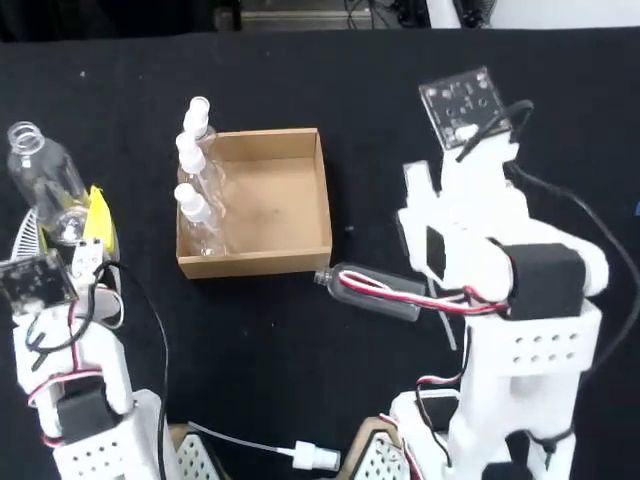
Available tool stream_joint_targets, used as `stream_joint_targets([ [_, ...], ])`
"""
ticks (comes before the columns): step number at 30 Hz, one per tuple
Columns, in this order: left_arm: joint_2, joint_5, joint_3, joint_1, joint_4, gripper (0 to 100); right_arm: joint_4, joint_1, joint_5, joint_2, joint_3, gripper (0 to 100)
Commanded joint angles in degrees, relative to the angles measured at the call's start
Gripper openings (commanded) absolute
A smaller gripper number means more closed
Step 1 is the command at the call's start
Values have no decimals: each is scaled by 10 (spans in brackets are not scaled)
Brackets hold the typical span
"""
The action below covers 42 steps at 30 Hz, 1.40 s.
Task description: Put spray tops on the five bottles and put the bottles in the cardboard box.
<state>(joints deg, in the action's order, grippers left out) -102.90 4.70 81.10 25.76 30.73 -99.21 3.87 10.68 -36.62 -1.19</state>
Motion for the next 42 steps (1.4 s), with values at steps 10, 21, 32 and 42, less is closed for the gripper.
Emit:
stream_joint_targets([
  [10,-18,-6,12,-7,-139,95,40,164,-130,23,-254,11],
  [21,-16,-7,162,-8,-533,95,278,282,-191,19,-286,11],
  [32,-16,-7,163,-197,-534,95,285,282,-189,-7,-313,11],
  [42,-16,-6,163,-412,-534,95,289,282,-188,-173,-217,12],
])
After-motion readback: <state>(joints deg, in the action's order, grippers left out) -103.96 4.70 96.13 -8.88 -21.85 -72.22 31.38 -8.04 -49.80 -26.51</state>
